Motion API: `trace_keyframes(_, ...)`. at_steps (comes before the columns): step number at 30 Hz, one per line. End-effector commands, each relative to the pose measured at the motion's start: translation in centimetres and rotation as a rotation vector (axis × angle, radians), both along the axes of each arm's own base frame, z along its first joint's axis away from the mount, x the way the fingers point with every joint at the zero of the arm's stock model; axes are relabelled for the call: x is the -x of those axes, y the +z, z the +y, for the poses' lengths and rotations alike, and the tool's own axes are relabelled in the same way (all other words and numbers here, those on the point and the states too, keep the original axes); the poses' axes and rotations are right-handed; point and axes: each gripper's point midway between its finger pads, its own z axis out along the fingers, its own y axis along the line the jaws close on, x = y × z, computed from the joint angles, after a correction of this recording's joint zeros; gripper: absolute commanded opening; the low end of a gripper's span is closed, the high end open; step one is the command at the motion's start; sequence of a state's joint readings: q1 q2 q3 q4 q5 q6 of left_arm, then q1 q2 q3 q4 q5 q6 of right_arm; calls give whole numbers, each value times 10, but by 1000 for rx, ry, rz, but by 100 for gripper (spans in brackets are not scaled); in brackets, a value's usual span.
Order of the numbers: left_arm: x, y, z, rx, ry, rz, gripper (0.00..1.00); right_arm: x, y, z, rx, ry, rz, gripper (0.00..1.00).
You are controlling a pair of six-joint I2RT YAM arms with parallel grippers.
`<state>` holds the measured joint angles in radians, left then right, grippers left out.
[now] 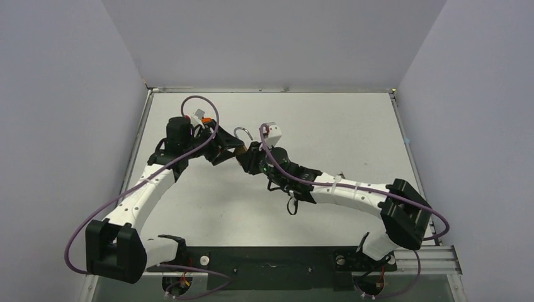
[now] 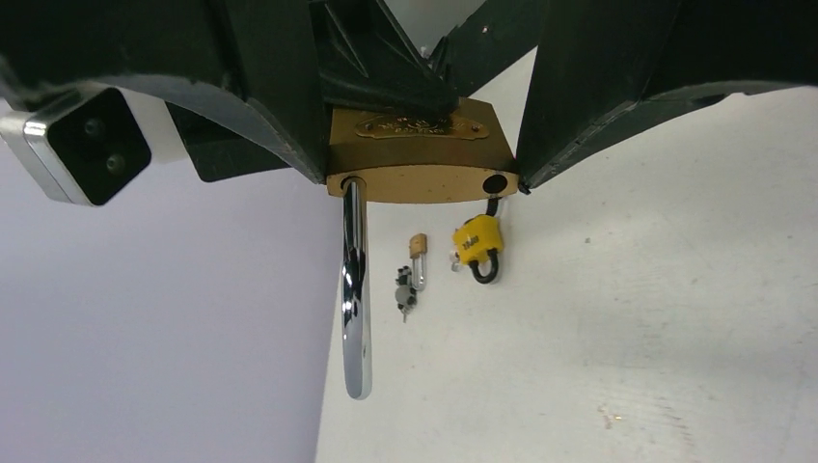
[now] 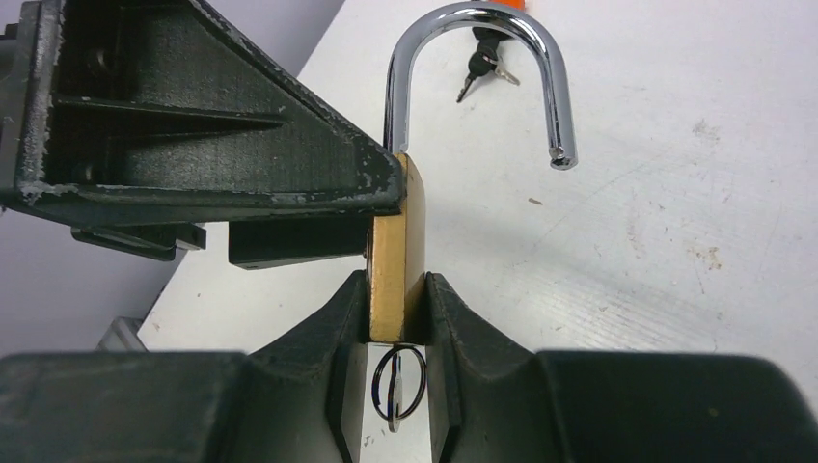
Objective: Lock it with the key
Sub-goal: Pick up the lock from the center of the board, then lock the lock.
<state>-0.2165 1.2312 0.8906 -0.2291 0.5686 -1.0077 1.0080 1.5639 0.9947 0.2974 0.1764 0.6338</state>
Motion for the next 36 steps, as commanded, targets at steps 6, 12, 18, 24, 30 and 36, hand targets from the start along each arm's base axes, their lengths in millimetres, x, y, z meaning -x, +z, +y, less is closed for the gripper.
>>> trace_keyframes(6, -13, 143, 3, 108, -14, -487, 64, -8, 54, -67, -27, -128, -61, 0)
trace_keyframes(12, 7, 183, -9, 244, -114, -609, 65, -2, 75, -86, -35, -115, -84, 0)
trace_keyframes(18, 21, 192, -13, -22, -241, -785, 65, 28, 101, -103, -25, 49, -66, 0)
trace_keyframes(24, 56, 205, -42, -197, -433, -981, 65, 84, 129, -110, -94, 303, -54, 0)
trace_keyframes(30, 95, 219, -59, -177, -616, -1096, 64, 137, 163, -119, -209, 484, -65, 0)
trace_keyframes(36, 137, 228, -73, -55, -804, -1147, 62, 166, 186, -129, -273, 566, -83, 0)
